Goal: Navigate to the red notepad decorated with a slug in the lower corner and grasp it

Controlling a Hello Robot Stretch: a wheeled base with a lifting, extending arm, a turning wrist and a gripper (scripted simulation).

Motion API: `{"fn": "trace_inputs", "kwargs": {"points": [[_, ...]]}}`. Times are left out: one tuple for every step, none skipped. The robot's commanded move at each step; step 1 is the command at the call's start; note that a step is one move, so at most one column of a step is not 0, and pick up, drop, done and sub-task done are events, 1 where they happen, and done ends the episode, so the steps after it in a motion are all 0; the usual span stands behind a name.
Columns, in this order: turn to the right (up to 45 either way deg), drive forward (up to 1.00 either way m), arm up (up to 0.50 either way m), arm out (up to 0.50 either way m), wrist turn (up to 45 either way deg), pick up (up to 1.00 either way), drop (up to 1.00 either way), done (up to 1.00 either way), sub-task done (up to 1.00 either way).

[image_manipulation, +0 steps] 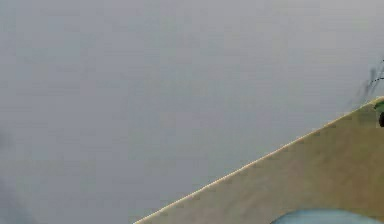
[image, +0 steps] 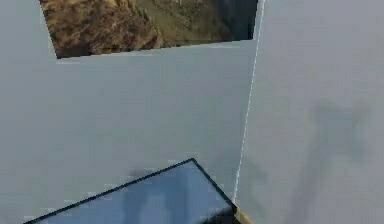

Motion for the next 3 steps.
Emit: {"fn": "trace_inputs", "kwargs": {"points": [[-45.0,0.00,0.00,0.00,0.0,0.00,0.00,0.00,0.00],[-45.0,0.00,0.00,0.00,0.0,0.00,0.00,0.00,0.00],[-18.0,0.00,0.00,0.00,0.0,0.00,0.00,0.00,0.00]]}}
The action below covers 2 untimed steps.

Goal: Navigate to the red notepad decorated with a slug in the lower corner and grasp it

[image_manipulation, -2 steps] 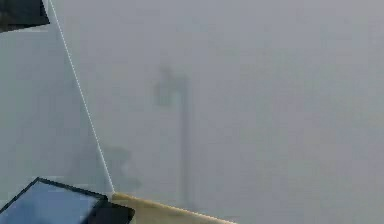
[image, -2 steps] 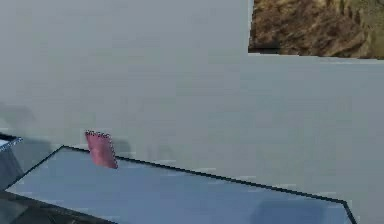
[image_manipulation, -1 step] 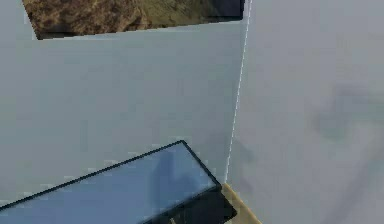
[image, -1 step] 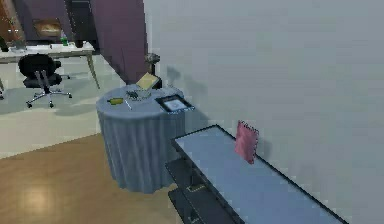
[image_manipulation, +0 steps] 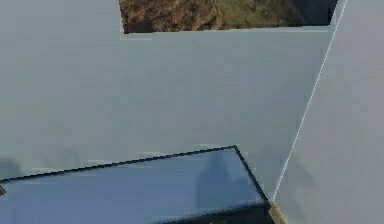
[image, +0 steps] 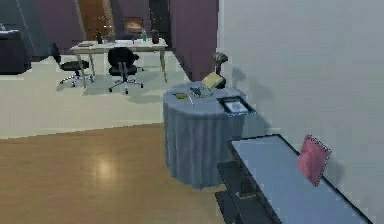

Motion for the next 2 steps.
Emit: {"fn": "trace_inputs", "kwargs": {"points": [[0.0,0.45,0.00,0.00,0.0,0.00,0.00,0.00,0.00],[-27.0,0.00,0.00,0.00,0.0,0.00,0.00,0.00,0.00]]}}
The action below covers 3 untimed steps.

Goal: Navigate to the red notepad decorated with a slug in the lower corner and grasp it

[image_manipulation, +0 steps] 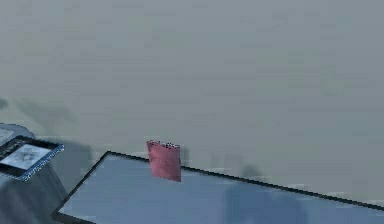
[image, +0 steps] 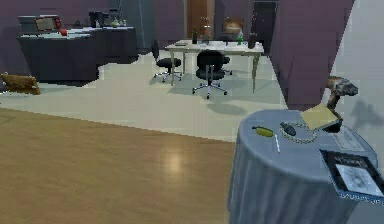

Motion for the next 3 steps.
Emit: {"fn": "trace_inputs", "kwargs": {"points": [[0.0,0.00,0.50,0.00,0.0,0.00,0.00,0.00,0.00],[0.0,0.00,0.28,0.00,0.0,0.00,0.00,0.00,0.00],[0.0,0.00,0.00,0.30,0.0,0.00,0.00,0.00,0.00]]}}
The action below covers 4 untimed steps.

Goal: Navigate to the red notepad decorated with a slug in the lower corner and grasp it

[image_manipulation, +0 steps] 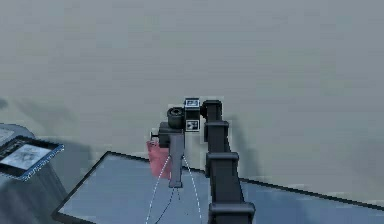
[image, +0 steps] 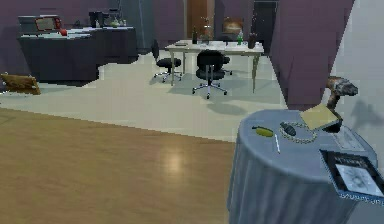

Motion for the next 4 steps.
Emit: {"fn": "trace_inputs", "kwargs": {"points": [[0.0,0.00,0.00,0.00,45.0,0.00,0.00,0.00,0.00],[0.0,0.00,0.00,0.00,45.0,0.00,0.00,0.00,0.00],[0.0,0.00,0.00,0.00,45.0,0.00,0.00,0.00,0.00],[0.0,0.00,0.00,0.00,39.0,0.00,0.00,0.00,0.00]]}}
